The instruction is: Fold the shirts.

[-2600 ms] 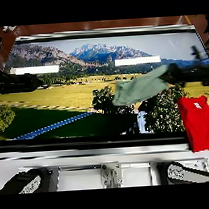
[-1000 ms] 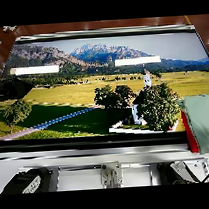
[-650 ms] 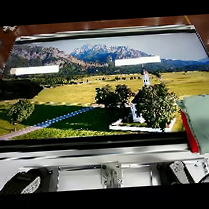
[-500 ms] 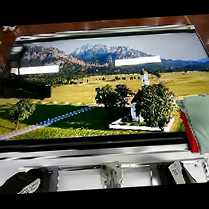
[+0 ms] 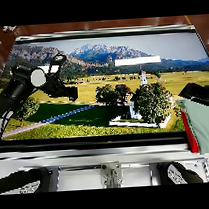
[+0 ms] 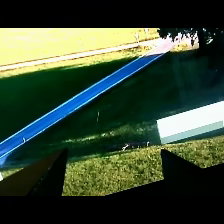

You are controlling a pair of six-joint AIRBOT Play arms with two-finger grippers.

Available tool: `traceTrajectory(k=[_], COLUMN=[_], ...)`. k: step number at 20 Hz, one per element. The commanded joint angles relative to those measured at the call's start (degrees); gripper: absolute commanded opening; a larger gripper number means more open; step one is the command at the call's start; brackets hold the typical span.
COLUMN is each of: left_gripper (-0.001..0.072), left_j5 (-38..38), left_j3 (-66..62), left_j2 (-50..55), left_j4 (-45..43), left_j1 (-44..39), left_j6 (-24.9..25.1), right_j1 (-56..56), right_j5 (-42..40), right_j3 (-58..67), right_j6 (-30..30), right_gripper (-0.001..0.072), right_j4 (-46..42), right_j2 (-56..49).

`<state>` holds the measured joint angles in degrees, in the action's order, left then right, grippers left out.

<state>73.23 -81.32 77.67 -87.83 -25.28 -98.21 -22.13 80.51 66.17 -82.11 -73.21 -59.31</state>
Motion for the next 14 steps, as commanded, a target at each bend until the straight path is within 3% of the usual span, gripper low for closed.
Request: traceTrajectory(k=[1, 14], left_gripper=[0.0712, 0.0712], left_j5=[-0.09, 0.31], left_j3=[-0.35, -0.35], left_j2=[0.85, 1.49], left_j4=[0.46, 0.2], left_j1=[0.0, 0.0], left_j6=[-0.48, 1.46], right_j1=[5.29, 5.57], right_j5=[1.36, 1.36], right_j3=[0.07, 0.07], right_j6=[0.02, 0.02], right_gripper=[0.0684, 0.0684], right_j4=[1.68, 4.33], right_j2=[-1.18, -1.18])
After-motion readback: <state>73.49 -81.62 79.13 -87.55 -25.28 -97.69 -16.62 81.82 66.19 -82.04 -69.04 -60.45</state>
